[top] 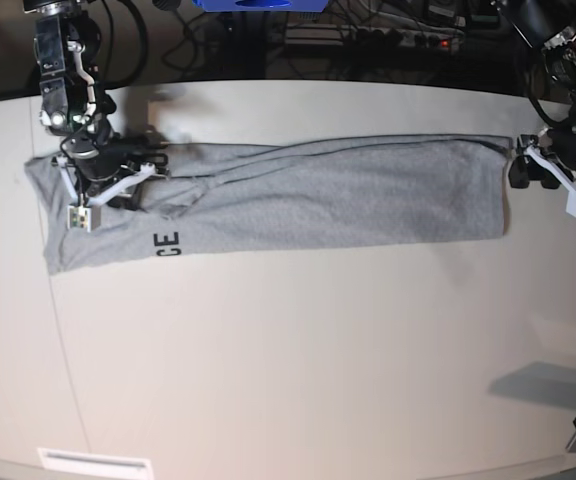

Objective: Fold the T-shirt properly

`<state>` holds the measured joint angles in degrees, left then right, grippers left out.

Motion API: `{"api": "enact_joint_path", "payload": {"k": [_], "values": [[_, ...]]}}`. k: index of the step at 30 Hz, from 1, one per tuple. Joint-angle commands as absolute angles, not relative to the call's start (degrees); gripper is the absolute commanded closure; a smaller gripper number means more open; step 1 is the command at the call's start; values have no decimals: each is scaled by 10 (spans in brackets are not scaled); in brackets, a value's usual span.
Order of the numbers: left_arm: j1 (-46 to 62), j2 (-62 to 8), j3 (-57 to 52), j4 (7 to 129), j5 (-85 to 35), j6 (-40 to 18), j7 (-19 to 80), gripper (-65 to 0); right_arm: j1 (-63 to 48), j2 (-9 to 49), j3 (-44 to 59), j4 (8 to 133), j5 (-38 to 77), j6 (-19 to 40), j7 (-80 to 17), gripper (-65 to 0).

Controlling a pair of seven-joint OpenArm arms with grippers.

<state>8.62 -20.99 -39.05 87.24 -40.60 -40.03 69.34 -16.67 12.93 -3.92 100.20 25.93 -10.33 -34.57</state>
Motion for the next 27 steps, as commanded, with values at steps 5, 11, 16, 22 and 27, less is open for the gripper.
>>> {"api": "enact_joint_path", "payload": {"k": [5,11,16,22,27], "values": [[96,-240,-394,869,-505,-400,691,-395,-164,135,-36,1007,259,-102,-343,-145],[90,-240,-394,829,-525,-400,691,-395,-164,135,-35,1007,259,-102,-343,-145],[80,-240,-394,791,-510,-400,691,-395,-164,135,-35,1007,259,-102,-343,-145],[76,-237,-396,789,-433,-400,690,-395,-164,136,-35,1007,259,-102,-343,-145],[61,-234,-394,789,-418,-400,691,-395,-164,136,-36,1007,259,-102,-343,-145]]}}
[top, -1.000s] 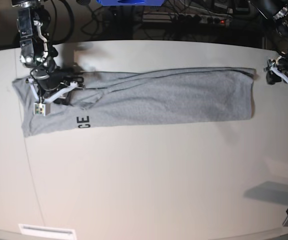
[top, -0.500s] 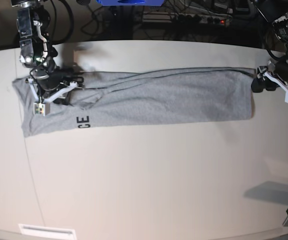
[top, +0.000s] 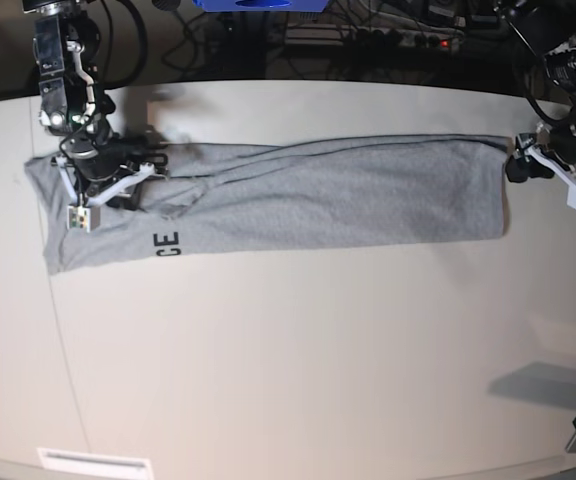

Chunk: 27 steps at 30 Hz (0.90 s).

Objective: Fold the T-shirt properly

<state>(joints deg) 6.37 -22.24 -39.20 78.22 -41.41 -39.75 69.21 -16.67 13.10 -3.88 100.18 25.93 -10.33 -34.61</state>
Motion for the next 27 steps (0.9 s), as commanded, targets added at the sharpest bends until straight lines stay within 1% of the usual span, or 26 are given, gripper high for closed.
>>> {"api": "enact_joint_path", "payload": {"k": [1,7,13,17,22,27], "values": [[60,-234,-394,789,-418,-400,691,-395,-164,136,-36,1007,259,-102,-343,-145],[45,-226,-341,789,-418,-400,691,-395,-164,136,-35,1007,259,-102,-343,-145],[43,-201,-335,789,-418,-400,691,-395,-164,136,-34,1007,259,-102,-343,-145],[44,-198,-335,789,-418,-400,691,-395,-164,136,-34,1007,259,-102,-343,-145],[43,-198,-297,789,-418,-400,691,-395,-162,136,-34,1007,259,-102,-343,-145],[42,-186,-295,788,-418,-400,691,-395,-162,136,-34,1007,259,-102,-343,-145]]}}
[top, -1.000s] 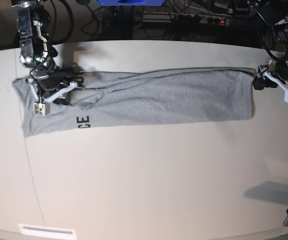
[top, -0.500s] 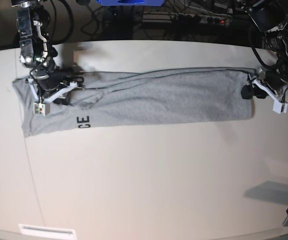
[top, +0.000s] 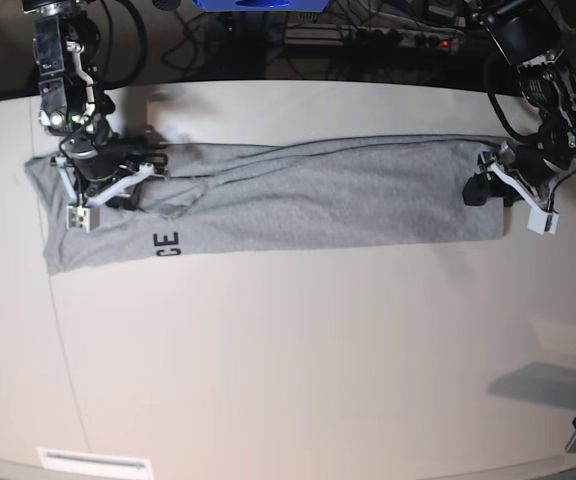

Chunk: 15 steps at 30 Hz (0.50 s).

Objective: Fold the T-shirt properly

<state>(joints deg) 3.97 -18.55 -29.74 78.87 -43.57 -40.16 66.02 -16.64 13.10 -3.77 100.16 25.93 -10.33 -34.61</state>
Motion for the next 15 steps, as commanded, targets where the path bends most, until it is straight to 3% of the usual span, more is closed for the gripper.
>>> {"api": "enact_joint_path", "payload": {"k": [1,15], "values": [[42,-185,-294,788,-418,-400,691,-395,-162,136,-34,1007,259,-102,-343,-145],[42,-174,-294,788,-418,-400,691,-390,-161,136,-34,1007,259,-102,-343,-145]]}}
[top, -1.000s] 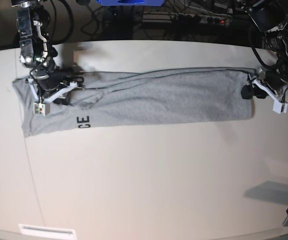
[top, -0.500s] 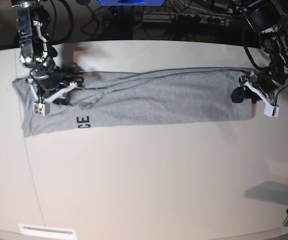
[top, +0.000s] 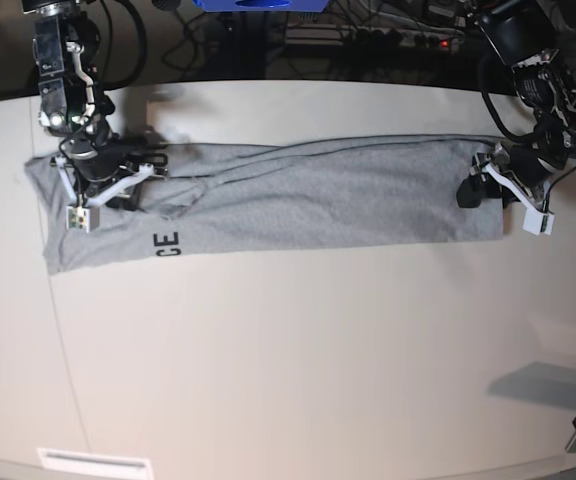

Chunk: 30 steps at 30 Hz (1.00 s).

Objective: Fold the T-shirt properly

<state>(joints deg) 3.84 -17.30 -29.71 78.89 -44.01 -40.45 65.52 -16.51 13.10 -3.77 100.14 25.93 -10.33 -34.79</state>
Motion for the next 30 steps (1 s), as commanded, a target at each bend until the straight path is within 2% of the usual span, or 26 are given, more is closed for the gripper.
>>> {"api": "enact_joint_path", "payload": {"k": [1,6,8,13,15,20,30], "values": [[42,-174,-294,788,-418,-400,691,-373,-161,136,-34,1007,259,-102,-343,-145],[41,-175,-294,788,-418,-400,691,-96,-161,136,-34,1007,259,-102,-343,-145],[41,-177,-294,788,-417,-400,691,-40,-161,136,-34,1007,259,-102,-343,-145],[41,-178,-294,793,-410,-400,691,-27,-161,136,-34,1007,259,-102,-343,-145],[38,-178,-294,794,-400,-400,691,0,-161,136,-34,1007,259,-102,-343,-145],[19,-178,-299,801,-390,-400,723,0,-161,136,-34,1006,259,-102,-343,-145],[16,-159,-296,948,-390,-400,764,0,-161,136,-33,1006,259,-102,-343,-145]]}}
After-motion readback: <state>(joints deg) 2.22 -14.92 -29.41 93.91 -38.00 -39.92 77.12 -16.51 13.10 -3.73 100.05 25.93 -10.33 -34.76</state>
